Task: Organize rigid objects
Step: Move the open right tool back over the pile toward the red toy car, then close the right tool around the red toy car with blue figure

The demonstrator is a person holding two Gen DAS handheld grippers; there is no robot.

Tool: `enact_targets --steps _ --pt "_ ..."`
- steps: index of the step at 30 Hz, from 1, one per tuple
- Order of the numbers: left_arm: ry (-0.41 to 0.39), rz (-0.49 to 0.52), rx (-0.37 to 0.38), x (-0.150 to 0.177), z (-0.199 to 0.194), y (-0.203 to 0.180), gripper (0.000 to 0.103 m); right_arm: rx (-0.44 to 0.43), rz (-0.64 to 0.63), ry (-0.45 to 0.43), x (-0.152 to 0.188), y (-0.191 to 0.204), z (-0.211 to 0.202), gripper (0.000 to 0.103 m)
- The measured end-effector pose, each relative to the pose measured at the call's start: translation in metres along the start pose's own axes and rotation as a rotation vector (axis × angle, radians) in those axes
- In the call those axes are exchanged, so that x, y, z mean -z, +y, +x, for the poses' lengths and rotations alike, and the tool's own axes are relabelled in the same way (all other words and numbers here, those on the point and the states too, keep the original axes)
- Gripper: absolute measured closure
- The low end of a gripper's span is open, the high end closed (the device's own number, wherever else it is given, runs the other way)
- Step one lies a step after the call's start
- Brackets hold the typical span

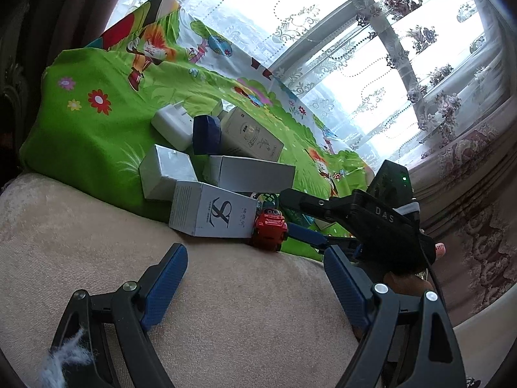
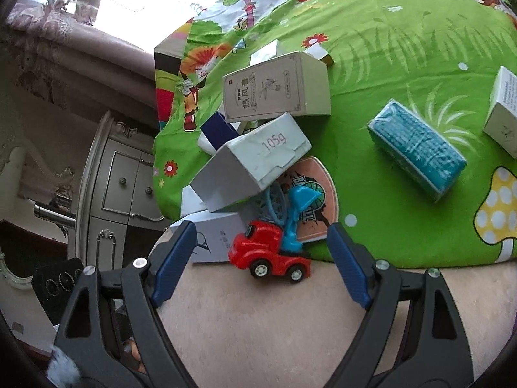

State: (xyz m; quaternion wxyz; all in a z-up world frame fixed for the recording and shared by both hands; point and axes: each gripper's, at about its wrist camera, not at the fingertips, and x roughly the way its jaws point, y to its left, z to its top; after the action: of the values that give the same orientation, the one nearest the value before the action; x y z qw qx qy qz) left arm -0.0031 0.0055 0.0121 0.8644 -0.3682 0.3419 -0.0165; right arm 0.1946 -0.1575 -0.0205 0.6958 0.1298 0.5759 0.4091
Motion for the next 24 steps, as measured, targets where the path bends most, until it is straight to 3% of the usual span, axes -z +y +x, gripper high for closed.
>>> enact_targets --steps 9,15,24 --pt "-0.002 -0.001 0.001 0.002 0.000 0.000 0.016 0.031 -0.024 0.051 0.004 0.002 0.013 0.018" --pt "-0.001 0.000 0.001 0.002 0.000 0.000 0.016 0.026 -0.026 0.087 0.007 0.001 0.022 0.040" --pt "-0.001 -0.001 0.003 0.001 0.000 0.001 0.016 0.052 -0.091 0.069 0.018 0.010 0.010 0.041"
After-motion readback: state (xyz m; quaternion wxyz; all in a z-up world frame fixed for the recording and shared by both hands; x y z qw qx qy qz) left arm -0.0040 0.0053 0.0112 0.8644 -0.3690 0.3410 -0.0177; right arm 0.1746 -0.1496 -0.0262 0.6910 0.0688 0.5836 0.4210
